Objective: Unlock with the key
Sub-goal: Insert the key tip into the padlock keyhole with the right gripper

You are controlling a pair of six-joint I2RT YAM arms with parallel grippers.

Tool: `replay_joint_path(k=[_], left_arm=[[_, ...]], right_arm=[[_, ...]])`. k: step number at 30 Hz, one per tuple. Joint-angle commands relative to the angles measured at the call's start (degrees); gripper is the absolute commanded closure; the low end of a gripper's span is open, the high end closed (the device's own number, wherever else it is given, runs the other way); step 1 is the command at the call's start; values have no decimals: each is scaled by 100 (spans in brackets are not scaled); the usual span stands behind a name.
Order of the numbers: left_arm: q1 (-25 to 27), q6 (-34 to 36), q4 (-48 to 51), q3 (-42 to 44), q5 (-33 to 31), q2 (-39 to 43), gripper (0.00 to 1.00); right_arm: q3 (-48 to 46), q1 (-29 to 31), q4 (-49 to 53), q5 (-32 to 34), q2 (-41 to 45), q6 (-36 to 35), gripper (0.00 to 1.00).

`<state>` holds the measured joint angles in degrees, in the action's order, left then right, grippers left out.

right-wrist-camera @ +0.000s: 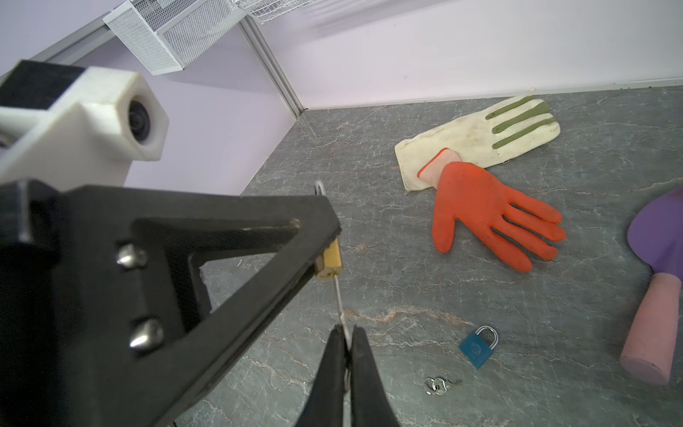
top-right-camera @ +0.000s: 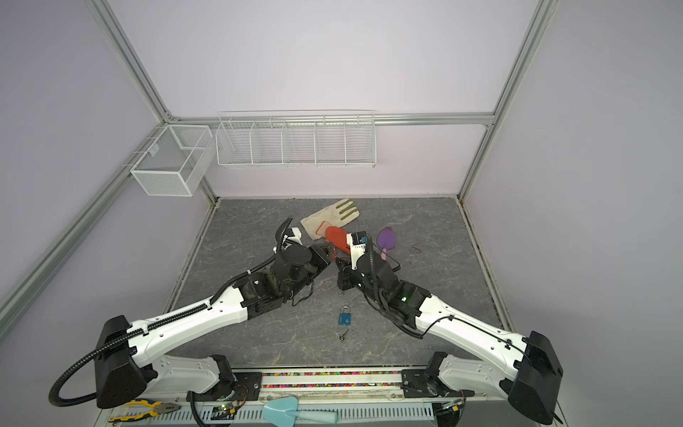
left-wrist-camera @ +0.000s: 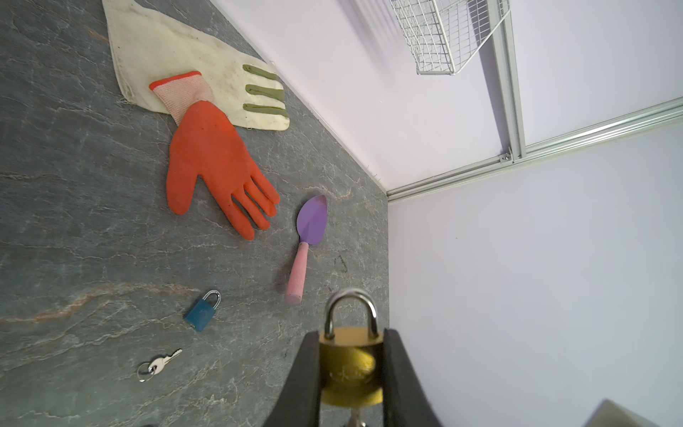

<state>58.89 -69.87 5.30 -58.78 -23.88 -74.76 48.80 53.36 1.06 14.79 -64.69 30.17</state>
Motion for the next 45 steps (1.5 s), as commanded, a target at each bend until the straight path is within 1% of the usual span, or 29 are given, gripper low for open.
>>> replay_joint_path(k=[1, 8, 12, 16, 21, 27, 33, 39, 42, 45], left_arm=[[21, -53, -304, 80, 64, 59, 100], [26, 61, -359, 8, 174, -15, 100], [26, 96, -275, 16, 83, -44, 100], [26, 96, -207, -18, 32, -67, 100], [26, 87, -195, -45, 96, -74, 100], [23, 17, -311, -37, 192, -41, 100], [26, -182, -436, -29, 345, -38, 100], [26, -159, -473, -83, 503, -95, 100], [39, -68, -442, -145, 592, -145, 100], [74, 222, -348, -236, 658, -167, 100]], right_arm=[[121, 22, -70, 54, -1, -3, 93], [299, 17, -3, 41, -48, 130, 93], [319, 20, -37, 0, 73, 147, 93], [367, 18, 105, 66, 149, 120, 93], [394, 24, 272, 349, 154, 133, 93], [492, 21, 349, 347, -17, 144, 93], [513, 22, 255, 239, -99, 156, 93], [637, 19, 238, 33, -167, 267, 93], [745, 19, 215, -147, -177, 342, 93], [847, -3, 153, -432, -158, 363, 94]])
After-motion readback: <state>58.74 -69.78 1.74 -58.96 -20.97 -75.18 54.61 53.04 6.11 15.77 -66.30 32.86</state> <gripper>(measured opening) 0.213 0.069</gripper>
